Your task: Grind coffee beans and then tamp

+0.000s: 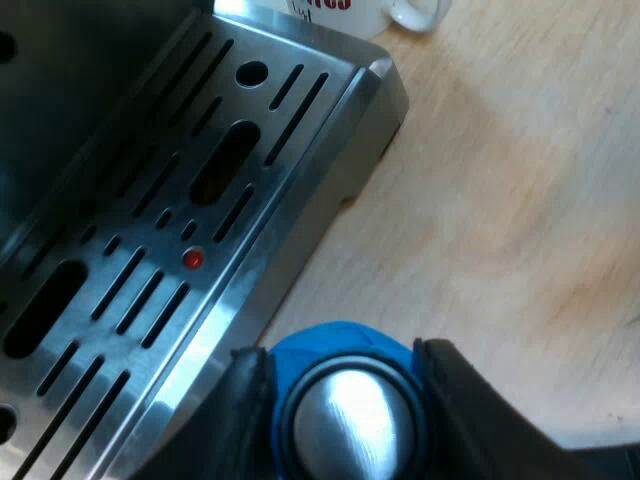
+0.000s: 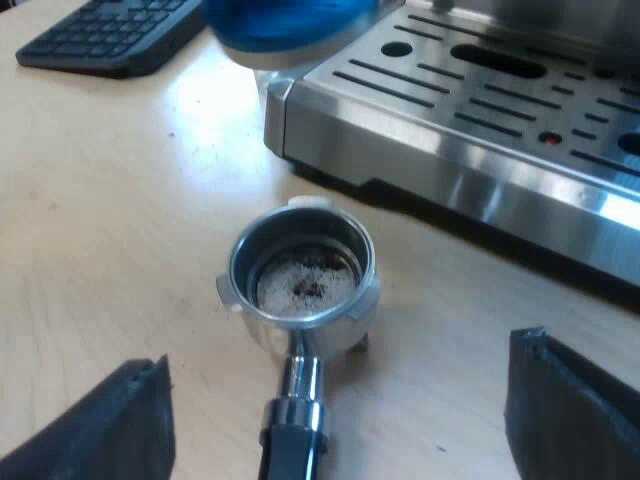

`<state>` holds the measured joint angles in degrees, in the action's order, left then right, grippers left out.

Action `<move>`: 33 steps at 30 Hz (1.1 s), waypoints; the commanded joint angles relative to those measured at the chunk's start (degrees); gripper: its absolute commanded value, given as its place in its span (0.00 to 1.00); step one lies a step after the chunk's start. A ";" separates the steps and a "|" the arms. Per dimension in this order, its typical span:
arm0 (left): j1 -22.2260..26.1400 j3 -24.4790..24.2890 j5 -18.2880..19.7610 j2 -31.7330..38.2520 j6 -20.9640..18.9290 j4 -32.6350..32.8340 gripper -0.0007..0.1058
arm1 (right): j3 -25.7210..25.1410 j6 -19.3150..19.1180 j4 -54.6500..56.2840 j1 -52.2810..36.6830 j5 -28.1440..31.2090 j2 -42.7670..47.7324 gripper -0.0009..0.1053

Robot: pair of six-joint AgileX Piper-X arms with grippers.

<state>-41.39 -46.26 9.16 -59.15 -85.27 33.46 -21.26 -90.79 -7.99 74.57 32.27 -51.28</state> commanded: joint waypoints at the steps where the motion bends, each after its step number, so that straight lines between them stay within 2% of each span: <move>1: 0.07 -0.63 -1.02 1.53 0.15 2.01 0.01 | 0.24 -0.54 -2.46 -0.23 -0.40 0.18 0.66; 4: 0.07 -0.63 -2.22 3.07 0.22 4.32 0.01 | 0.24 -0.54 -8.01 -0.23 -0.40 0.18 0.66; 9: 0.07 -0.63 -3.46 5.31 0.22 6.58 0.01 | 0.24 -0.75 -11.53 -0.23 -5.81 0.18 0.66; 11: 0.07 -0.63 -4.54 7.97 0.22 8.71 0.01 | 0.24 -3.08 -11.19 -0.23 -10.39 0.18 0.66; 15: 0.57 -0.63 -4.74 9.77 0.22 10.99 0.01 | 0.24 -5.98 -11.20 -0.23 -11.96 0.18 0.66; 21: 6.93 -0.63 -3.79 10.70 0.22 13.40 0.01 | 0.24 -9.00 -11.20 -0.23 -11.94 0.18 0.66; 24: 11.48 -0.63 -0.60 10.70 0.22 13.40 0.01 | 0.24 -8.99 -11.05 -0.23 -11.94 0.18 0.66; 26: 14.68 0.12 -0.07 10.70 0.22 12.38 0.01 | 0.24 -8.99 -11.07 -0.23 -11.94 0.18 0.66; 33: 15.77 5.15 0.07 10.70 0.65 8.79 0.01 | 0.24 -8.99 -9.93 -0.23 -11.94 0.18 0.66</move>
<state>-25.59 -41.46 8.90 -48.72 -85.12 43.55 -20.94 -99.10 -17.76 74.57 20.88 -51.28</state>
